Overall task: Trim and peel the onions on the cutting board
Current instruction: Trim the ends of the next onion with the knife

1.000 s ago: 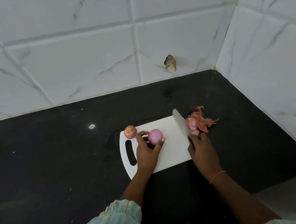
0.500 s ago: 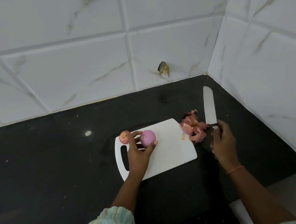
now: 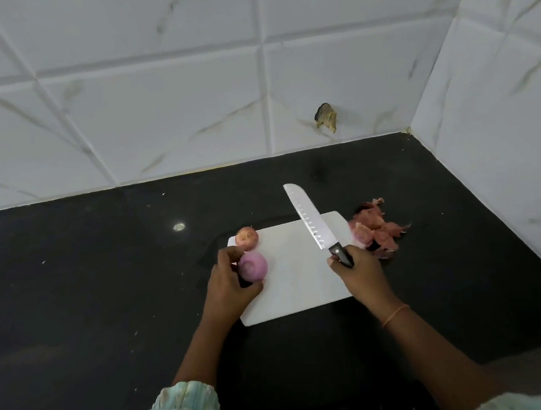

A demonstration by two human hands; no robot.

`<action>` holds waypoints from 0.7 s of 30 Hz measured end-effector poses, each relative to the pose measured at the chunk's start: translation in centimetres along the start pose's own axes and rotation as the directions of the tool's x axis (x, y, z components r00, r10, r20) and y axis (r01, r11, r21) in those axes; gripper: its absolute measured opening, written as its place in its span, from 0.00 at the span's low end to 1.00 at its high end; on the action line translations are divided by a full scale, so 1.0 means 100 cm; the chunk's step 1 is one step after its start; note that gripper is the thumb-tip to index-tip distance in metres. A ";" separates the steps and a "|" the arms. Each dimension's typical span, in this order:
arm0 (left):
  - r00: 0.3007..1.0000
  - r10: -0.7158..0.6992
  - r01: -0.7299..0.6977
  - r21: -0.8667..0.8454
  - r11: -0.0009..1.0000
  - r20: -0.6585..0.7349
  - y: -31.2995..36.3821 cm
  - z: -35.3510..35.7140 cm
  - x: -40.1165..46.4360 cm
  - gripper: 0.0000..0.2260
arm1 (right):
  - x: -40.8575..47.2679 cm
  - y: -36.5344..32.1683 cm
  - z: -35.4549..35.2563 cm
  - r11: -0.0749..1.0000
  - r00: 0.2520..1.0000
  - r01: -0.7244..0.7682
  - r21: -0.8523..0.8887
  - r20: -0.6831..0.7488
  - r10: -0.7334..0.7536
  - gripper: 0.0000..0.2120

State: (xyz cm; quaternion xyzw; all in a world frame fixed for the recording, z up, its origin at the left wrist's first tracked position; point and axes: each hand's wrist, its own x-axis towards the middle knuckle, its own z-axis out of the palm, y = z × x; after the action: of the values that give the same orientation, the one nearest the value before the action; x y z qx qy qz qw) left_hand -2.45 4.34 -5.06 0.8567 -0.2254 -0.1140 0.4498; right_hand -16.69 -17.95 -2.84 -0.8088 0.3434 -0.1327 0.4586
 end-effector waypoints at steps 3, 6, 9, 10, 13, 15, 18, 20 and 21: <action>0.999 -0.027 0.031 0.132 0.991 -0.029 0.000 -0.008 0.002 0.29 | 0.003 -0.001 0.016 0.995 0.996 -0.067 -0.079 0.057 0.072 0.07; 0.999 -0.039 0.043 0.155 0.987 -0.028 -0.002 -0.012 0.001 0.27 | 0.004 0.000 0.019 0.972 0.993 -0.075 -0.221 0.070 0.093 0.09; 0.998 -0.056 0.059 0.123 0.991 -0.027 -0.006 -0.010 -0.001 0.29 | 0.008 -0.001 0.019 0.951 0.992 -0.071 -0.300 0.077 0.099 0.12; 0.998 -0.053 0.056 0.122 0.991 -0.031 -0.007 -0.010 -0.001 0.29 | 0.009 -0.001 0.020 0.945 0.992 -0.070 -0.318 0.078 0.099 0.13; 0.998 -0.048 0.053 0.104 0.993 -0.047 -0.010 -0.010 0.001 0.28 | 0.011 -0.004 0.020 0.932 0.992 -0.066 -0.356 0.081 0.101 0.14; 0.998 -0.045 0.050 0.096 0.994 -0.052 -0.010 -0.008 0.002 0.27 | 0.011 -0.005 0.019 0.927 0.989 -0.076 -0.366 0.089 0.117 0.14; 0.999 -0.015 0.018 0.099 0.995 -0.031 -0.002 -0.001 0.004 0.27 | 0.012 -0.005 0.018 0.929 0.986 -0.086 -0.360 0.100 0.130 0.14; 0.999 0.034 -0.031 0.141 0.990 -0.013 0.002 0.003 0.006 0.27 | 0.013 -0.004 0.017 0.933 0.985 -0.089 -0.348 0.107 0.134 0.14; 0.999 0.050 -0.048 0.159 0.986 -0.011 0.003 0.005 0.007 0.28 | 0.013 -0.004 0.017 0.935 0.984 -0.091 -0.344 0.112 0.137 0.14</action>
State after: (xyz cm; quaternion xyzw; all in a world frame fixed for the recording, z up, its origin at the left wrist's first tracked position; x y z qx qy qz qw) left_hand -2.11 3.49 -5.09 0.8847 -0.2515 -0.0783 0.3845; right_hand -14.69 -17.64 -3.56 -0.8612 0.3757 0.0096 0.3421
